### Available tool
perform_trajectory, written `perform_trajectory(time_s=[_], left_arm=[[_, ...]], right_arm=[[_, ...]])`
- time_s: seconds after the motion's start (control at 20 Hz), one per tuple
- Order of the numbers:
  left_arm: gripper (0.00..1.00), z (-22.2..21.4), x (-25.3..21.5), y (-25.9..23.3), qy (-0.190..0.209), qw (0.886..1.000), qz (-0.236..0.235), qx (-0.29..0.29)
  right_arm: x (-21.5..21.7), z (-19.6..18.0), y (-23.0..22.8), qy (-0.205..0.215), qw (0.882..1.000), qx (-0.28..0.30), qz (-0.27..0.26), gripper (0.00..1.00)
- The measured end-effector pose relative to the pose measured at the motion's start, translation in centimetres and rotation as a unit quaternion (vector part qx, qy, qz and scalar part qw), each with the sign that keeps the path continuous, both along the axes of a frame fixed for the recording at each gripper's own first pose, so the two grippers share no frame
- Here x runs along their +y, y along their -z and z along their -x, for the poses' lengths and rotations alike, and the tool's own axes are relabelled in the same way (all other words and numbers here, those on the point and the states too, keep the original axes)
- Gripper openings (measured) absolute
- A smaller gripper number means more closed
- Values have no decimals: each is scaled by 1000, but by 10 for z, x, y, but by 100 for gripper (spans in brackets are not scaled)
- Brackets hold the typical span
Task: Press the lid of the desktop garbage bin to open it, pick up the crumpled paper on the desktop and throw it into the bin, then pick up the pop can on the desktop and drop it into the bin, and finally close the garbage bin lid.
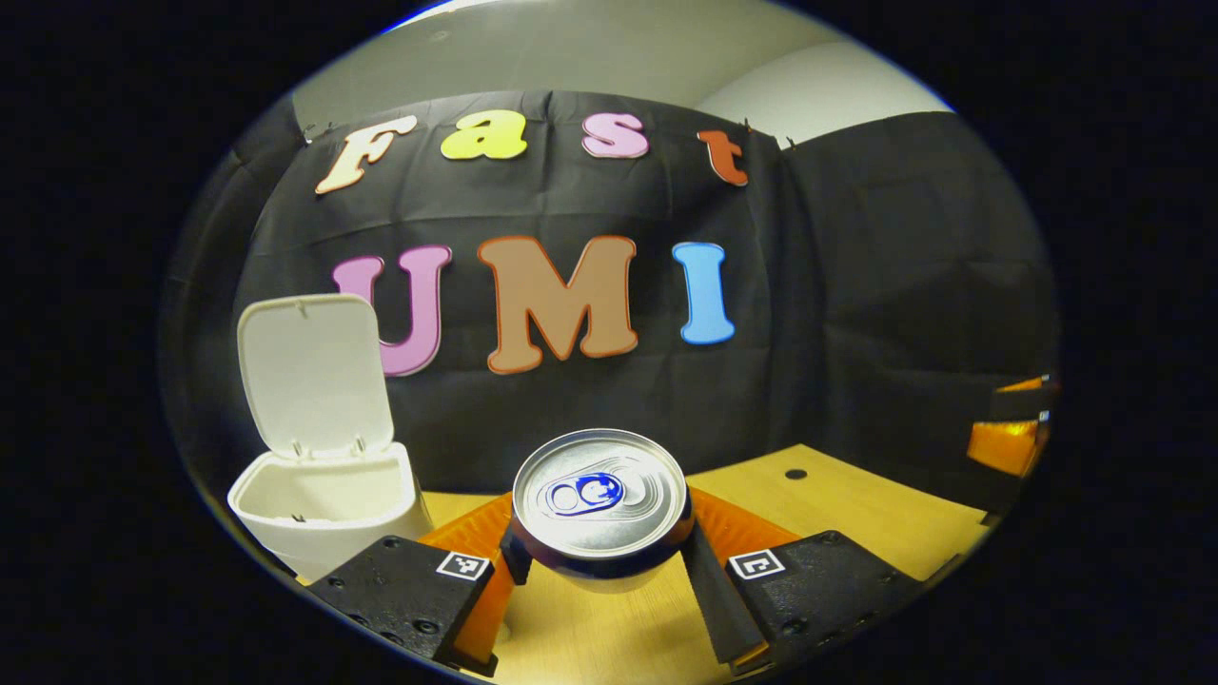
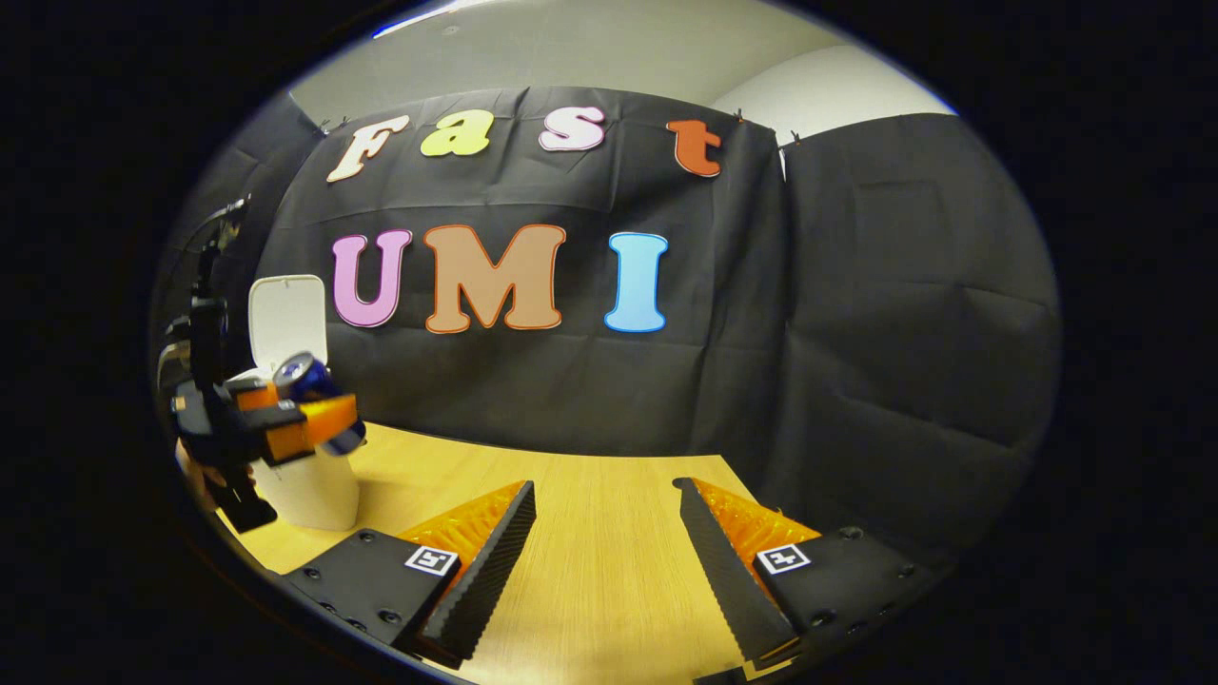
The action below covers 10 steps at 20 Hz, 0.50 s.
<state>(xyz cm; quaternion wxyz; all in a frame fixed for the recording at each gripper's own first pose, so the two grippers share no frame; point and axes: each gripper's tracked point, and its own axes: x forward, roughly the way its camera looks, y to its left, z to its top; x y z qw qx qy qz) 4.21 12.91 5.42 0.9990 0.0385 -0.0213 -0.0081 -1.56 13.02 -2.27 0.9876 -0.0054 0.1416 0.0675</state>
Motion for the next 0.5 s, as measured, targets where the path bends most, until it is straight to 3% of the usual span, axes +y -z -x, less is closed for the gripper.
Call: perform_trajectory(time_s=[0.25, 0.5], left_arm=[[75, -5, 71, -50, -76, 994, -41, -60], [75, -2, 146, -44, -158, 986, -34, -45]], right_arm=[[5, -3, 6, -13, 1000, 5, -6, 98], [17, -8, 13, -25, 1000, 12, -6, 98]])
